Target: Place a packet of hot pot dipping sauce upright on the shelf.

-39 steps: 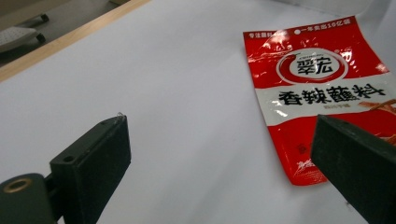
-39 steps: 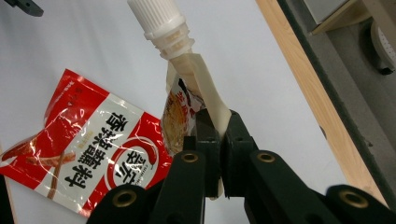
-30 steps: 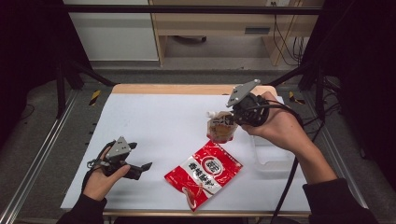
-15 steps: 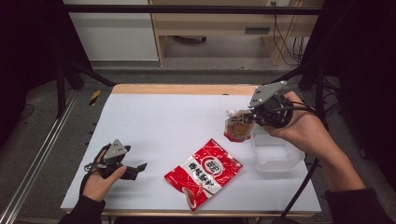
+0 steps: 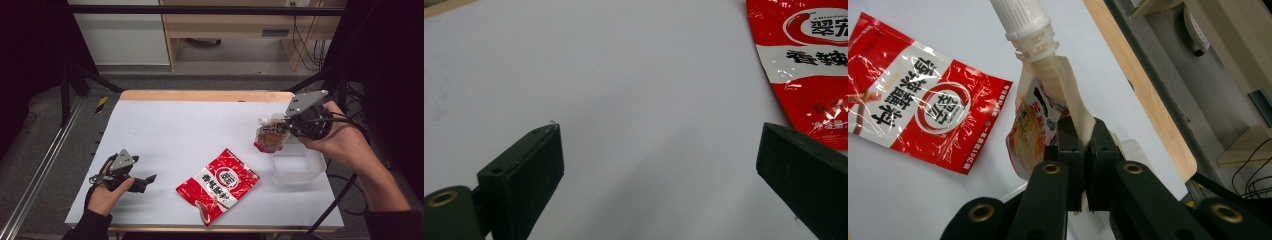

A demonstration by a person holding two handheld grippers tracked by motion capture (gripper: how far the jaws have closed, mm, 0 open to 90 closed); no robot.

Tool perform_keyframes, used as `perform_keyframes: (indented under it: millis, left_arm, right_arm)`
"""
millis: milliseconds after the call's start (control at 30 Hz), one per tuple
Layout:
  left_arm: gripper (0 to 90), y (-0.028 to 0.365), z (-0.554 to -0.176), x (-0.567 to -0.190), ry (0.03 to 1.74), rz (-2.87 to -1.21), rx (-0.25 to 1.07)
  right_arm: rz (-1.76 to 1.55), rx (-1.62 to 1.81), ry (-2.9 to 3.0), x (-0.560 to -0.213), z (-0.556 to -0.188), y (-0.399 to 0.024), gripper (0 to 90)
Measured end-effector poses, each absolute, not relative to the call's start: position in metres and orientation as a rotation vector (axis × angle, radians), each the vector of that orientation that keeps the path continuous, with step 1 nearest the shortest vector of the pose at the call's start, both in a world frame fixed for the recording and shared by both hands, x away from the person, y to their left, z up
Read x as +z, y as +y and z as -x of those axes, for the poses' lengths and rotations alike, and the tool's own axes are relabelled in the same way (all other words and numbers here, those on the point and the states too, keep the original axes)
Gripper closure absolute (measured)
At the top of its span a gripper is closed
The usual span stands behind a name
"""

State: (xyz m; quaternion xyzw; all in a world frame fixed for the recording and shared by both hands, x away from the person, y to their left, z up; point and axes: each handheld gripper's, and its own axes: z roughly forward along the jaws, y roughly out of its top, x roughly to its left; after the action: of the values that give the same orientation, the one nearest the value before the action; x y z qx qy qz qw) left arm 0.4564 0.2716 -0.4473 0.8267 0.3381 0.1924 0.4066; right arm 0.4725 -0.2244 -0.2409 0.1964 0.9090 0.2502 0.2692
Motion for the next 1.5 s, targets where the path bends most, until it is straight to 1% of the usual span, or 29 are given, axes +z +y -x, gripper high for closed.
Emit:
perform_keyframes:
  millis: [833,1133,1500]
  left_arm:
    - [5.2,0.269,-0.455,-0.450,0.855,-2.095,0.489]
    - [5.2,0.269,-0.455,-0.450,0.853,-2.099,0.487]
    - [5.2,0.269,-0.456,-0.450,0.848,-2.102,0.483]
  right_arm:
    - [-0.647,0.639,2.413,-0.262,-0.479,-0.271,87.6]
    - [-0.670,0.629,2.412,-0.268,-0.484,-0.279,87.5]
    - [-0.695,0.612,2.410,-0.276,-0.502,-0.284,87.5]
